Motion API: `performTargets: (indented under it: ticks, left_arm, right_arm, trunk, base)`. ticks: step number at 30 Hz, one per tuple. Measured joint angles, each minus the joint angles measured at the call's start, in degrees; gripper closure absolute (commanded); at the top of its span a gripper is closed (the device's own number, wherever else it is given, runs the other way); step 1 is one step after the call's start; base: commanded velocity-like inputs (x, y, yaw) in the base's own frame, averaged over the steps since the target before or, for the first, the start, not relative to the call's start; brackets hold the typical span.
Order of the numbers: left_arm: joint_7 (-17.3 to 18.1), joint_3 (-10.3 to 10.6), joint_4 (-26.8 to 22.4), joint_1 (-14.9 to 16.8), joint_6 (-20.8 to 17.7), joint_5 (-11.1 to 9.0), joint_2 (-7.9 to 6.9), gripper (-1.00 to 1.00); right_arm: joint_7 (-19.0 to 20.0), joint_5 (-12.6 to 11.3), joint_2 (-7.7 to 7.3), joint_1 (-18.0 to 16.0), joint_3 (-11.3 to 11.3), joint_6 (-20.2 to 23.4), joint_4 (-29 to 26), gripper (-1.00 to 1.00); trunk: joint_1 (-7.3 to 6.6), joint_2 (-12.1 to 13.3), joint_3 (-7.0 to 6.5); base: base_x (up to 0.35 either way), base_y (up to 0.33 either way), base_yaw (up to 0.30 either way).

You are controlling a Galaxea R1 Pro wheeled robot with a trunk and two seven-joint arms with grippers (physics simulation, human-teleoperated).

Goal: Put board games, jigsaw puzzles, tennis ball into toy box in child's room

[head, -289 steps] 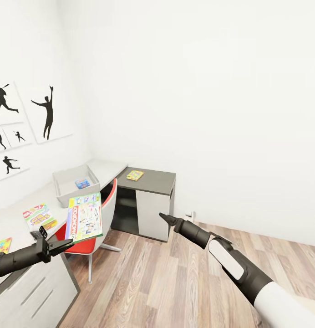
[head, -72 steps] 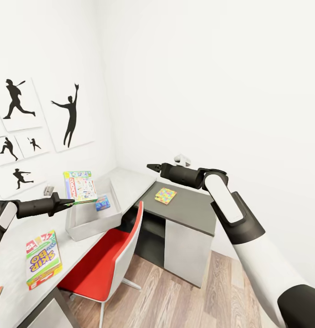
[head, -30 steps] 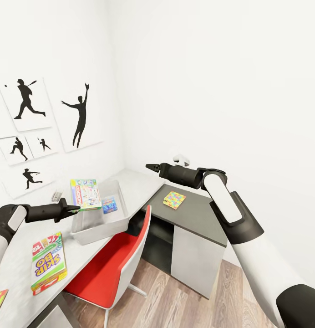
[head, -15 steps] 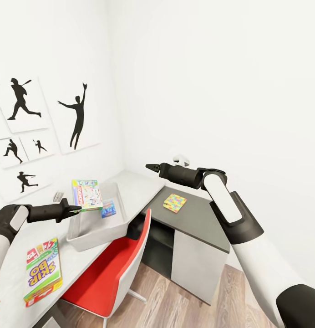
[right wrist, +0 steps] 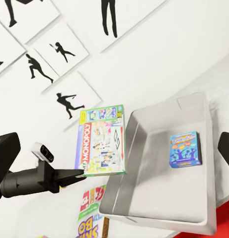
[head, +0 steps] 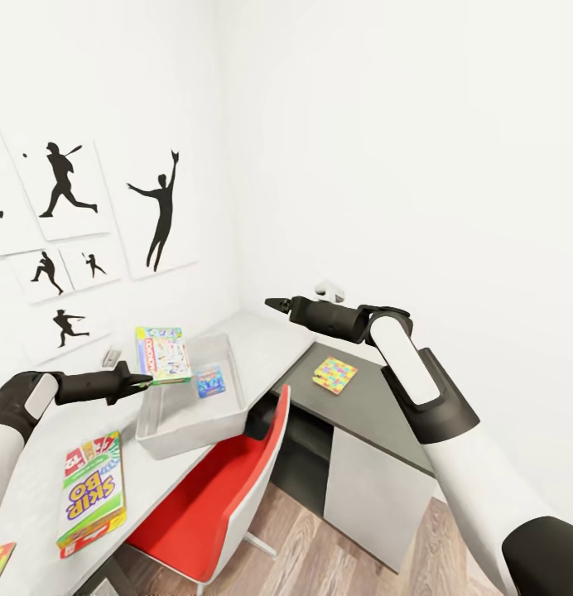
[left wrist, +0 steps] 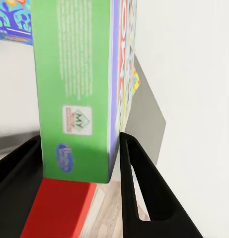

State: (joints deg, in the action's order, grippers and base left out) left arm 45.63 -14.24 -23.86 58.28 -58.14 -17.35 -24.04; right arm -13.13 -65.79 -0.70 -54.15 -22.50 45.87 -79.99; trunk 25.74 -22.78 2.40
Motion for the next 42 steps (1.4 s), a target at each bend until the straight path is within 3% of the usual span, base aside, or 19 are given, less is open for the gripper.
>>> performTargets:
  ticks: [15, 21, 31, 42]
  left_arm:
    - [-1.13, 0.25, 1.28, 0.00, 0.19, 0.00, 1.18, 1.00]
    - [-1.04, 0.28, 2.12, 0.00, 0.28, -0.06, 1.24, 1.00]
    - [-1.22, 0.30, 2.22, 0.00, 0.31, 0.02, 1.26, 1.00]
    - [-1.31, 0.27, 2.22, 0.01, 0.29, -0.03, 1.24, 1.00]
  right_arm:
    - [0.00, -0.06, 0.04, 0.00, -0.15, -0.01, 0.11, -1.00]
    - [0.02, -0.06, 0.04, 0.00, -0.17, 0.00, 0.07, -1.00]
    - [0.01, 0.03, 1.29, -0.01, -0.32, -0.02, 0.03, -1.00]
    - [0.02, 0.03, 1.39, -0.01, -0.34, 0.00, -0.02, -1.00]
  trunk:
    - [0.00, 0.00, 0.00]
    - [0.00, 0.00, 0.00]
    - [-0.01, 0.00, 0.00]
    - [-0.02, -0.01, 0.00]
  base:
    - [0.000, 0.000, 0.004]
    - [0.000, 0.000, 0.000]
    - [0.106, 0.000, 0.000]
    - [0.082, 0.020, 0.000]
